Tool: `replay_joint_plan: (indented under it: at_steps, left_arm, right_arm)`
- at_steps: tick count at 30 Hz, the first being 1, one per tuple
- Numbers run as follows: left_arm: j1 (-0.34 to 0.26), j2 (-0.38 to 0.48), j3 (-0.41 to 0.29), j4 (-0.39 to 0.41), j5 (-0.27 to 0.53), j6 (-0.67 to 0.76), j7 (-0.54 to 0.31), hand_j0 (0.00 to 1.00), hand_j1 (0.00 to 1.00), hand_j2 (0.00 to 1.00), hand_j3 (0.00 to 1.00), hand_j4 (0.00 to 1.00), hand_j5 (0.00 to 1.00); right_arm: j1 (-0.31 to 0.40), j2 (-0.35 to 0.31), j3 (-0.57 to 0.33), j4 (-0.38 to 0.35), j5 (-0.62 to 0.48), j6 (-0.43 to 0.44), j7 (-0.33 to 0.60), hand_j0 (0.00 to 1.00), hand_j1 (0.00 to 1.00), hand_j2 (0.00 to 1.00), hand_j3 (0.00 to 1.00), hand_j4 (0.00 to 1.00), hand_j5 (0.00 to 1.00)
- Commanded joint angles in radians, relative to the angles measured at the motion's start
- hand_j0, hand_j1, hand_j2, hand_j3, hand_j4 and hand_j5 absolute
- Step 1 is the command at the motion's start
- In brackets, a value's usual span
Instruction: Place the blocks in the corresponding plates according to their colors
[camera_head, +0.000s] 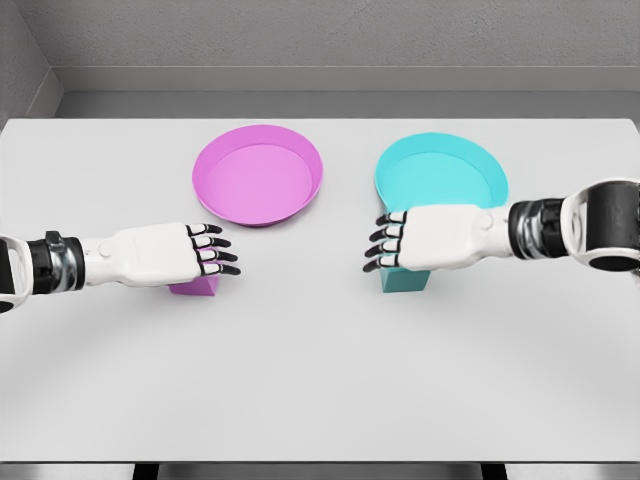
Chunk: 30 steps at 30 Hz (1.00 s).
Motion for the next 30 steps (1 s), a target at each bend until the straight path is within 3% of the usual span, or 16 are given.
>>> replay_joint_plan:
  at_steps: [1, 4, 9, 14, 22, 30]
  left_arm:
    - [0.000, 0.002, 0.000, 0.001, 0.002, 0.001, 0.000, 0.97, 0.97, 0.97, 0.97, 0.97, 0.97]
    - [0.002, 0.002, -0.008, -0.001, 0.001, 0.001, 0.000, 0.93, 0.93, 0.93, 0.93, 0.93, 0.93]
    - [0.002, 0.002, -0.008, -0.001, -0.001, 0.001, 0.000, 0.68, 0.68, 0.68, 0.68, 0.68, 0.68]
    - [0.002, 0.003, -0.013, -0.004, -0.013, 0.001, 0.000, 0.55, 0.55, 0.55, 0.55, 0.55, 0.55]
    - [-0.020, 0.006, -0.008, -0.004, -0.004, 0.001, 0.002, 0.51, 0.51, 0.51, 0.51, 0.51, 0.51]
    - [-0.104, 0.002, 0.009, 0.006, 0.084, 0.001, 0.002, 0.48, 0.48, 0.48, 0.48, 0.48, 0.48]
  right_arm:
    - [0.000, 0.011, 0.019, 0.000, 0.008, 0.002, 0.000, 1.00, 1.00, 1.00, 1.00, 1.00, 1.00]
    - [0.000, 0.014, 0.024, 0.000, 0.011, 0.002, 0.000, 1.00, 1.00, 1.00, 1.00, 1.00, 1.00]
    - [0.000, 0.016, 0.024, 0.002, 0.046, 0.002, 0.000, 1.00, 1.00, 1.00, 1.00, 1.00, 1.00]
    - [0.002, 0.019, 0.022, 0.010, 0.074, 0.002, 0.000, 1.00, 1.00, 1.00, 1.00, 1.00, 1.00]
    - [0.002, 0.039, 0.024, 0.026, 0.115, 0.002, 0.000, 1.00, 1.00, 1.00, 1.00, 1.00, 1.00]
    - [0.003, 0.042, 0.024, 0.033, 0.142, 0.002, 0.000, 1.00, 1.00, 1.00, 1.00, 1.00, 1.00]
